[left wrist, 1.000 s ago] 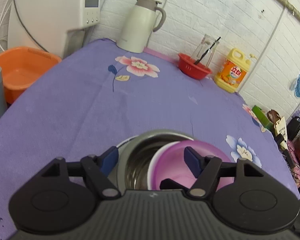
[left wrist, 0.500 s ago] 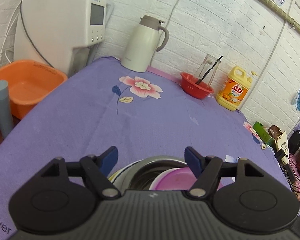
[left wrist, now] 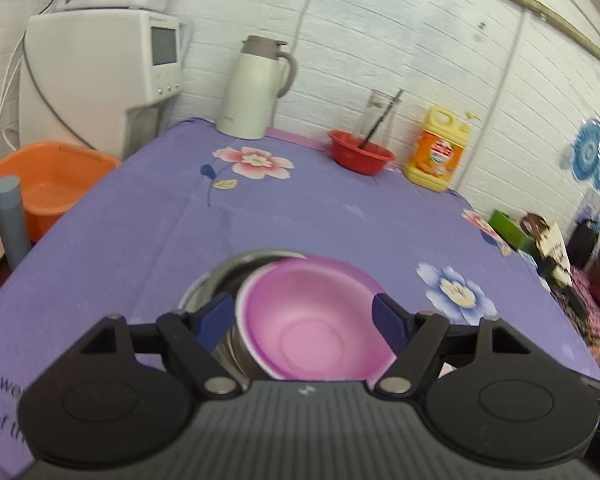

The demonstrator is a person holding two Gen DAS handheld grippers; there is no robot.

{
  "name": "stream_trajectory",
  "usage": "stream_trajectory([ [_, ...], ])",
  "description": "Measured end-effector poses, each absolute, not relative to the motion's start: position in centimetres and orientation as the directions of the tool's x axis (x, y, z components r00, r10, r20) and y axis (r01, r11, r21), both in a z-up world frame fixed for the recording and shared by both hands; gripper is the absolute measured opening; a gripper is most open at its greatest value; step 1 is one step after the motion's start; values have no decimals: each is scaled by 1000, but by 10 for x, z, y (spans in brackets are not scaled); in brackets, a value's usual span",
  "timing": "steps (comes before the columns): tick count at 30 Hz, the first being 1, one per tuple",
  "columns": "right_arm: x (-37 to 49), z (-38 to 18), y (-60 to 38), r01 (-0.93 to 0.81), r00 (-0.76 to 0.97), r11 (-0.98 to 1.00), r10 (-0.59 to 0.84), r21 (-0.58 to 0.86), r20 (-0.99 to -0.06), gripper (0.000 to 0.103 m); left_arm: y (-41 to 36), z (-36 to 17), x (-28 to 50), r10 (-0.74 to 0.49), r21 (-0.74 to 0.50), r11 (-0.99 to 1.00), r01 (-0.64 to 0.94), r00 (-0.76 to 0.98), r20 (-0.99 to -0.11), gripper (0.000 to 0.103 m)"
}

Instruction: Organize plates and bowls

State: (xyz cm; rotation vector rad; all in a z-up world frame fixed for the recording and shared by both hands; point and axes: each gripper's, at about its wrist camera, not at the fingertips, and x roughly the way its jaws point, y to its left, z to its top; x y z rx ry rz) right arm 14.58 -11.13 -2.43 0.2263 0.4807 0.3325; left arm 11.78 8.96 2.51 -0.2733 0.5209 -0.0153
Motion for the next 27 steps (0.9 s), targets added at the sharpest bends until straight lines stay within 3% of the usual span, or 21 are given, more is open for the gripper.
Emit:
stream_trajectory([
  [6,95,-37,-134,-212,872,933,314,290,-375,103,55,13,74,-101,-213,977,-6,866,-490,77],
  [13,50,-42,-148,-173,910,947,259,271,-323,103,30,0,38,-33,-100,995,-19,868,-495,77],
  [19,36,-53,-142,-107,885,964,204,245,-418,103,21,-9,12,-12,-48,999,-13,877,-480,77],
  [27,23,-61,-130,-165,861,961,250,220,-444,103,29,-13,5,-12,-60,998,-19,878,-478,77],
])
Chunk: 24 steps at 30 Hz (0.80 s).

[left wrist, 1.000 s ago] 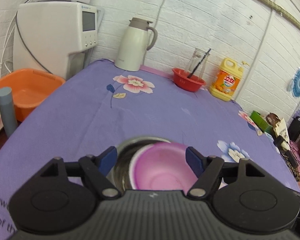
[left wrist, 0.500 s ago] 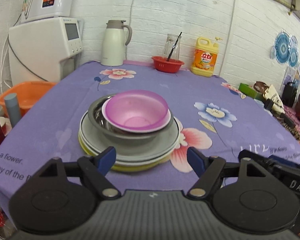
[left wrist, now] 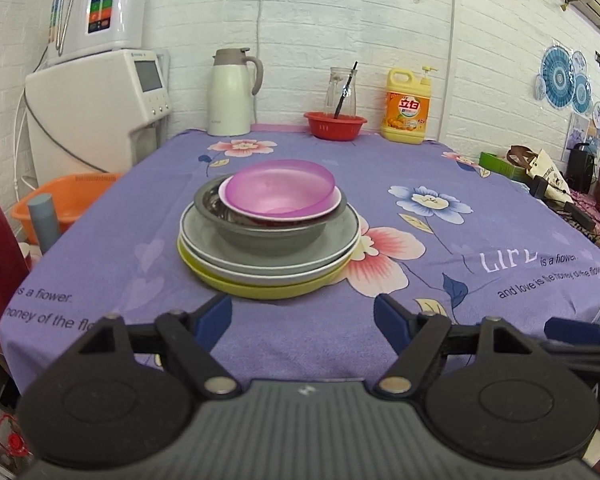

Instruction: Organize plates and bowls

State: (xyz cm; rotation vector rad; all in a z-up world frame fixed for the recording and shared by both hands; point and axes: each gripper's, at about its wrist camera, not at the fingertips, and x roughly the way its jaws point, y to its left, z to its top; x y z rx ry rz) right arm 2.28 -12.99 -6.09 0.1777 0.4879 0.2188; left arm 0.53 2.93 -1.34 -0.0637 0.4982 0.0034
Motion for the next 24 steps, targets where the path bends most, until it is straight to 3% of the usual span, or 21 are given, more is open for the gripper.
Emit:
stream_trajectory([
  [24,3,-59,-137,-172,871,962,249,211,-424,103,16,12,-7,-33,-22,999,26,903,-428,77],
])
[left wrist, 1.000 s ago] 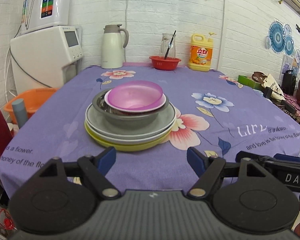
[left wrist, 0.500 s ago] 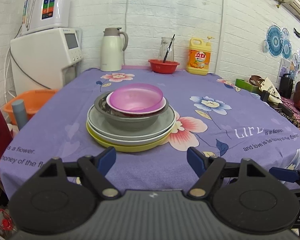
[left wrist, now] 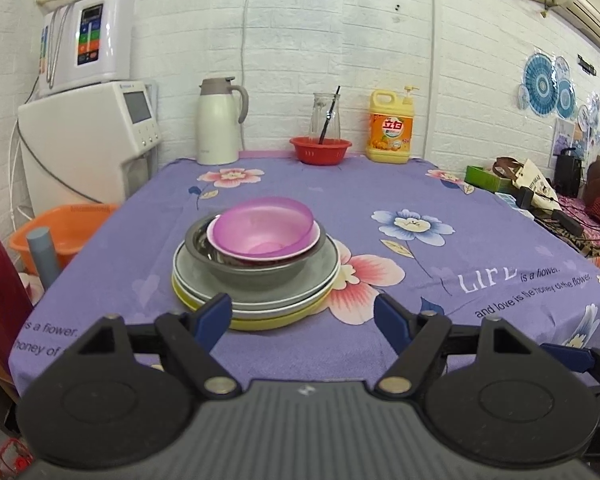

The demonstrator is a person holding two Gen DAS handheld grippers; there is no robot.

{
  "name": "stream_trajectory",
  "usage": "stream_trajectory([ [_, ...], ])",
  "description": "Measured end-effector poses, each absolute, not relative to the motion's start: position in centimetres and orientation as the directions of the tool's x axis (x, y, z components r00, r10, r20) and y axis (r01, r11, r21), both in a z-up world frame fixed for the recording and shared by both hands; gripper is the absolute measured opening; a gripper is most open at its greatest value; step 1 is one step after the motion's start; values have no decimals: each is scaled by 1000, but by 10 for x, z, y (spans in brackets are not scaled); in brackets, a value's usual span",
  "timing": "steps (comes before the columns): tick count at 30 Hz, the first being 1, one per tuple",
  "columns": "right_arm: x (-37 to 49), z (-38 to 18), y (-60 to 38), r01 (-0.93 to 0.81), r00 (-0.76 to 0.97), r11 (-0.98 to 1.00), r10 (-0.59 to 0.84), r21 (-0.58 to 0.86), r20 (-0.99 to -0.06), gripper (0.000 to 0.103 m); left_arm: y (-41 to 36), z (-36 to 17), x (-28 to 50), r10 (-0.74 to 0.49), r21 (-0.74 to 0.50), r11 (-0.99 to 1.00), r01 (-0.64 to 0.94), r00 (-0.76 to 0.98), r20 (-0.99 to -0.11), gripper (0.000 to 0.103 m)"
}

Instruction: Organize plates and bowls

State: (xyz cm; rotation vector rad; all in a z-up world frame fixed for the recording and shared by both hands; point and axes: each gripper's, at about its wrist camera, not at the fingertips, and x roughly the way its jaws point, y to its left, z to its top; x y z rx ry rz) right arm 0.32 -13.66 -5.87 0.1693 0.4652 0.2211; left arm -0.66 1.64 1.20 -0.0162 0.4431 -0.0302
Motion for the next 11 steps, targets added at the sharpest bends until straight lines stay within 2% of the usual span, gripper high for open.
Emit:
stream_trajectory([
  [5,5,-62,-135,-180,861,960,259,215,-438,103,15,6,0,-68,-30,998,61,886,-458,77],
  [11,6,-63,-134,-187,856,959,266,214,-443,103,19,5,-2,-70,-49,997,54,893,-444,77],
])
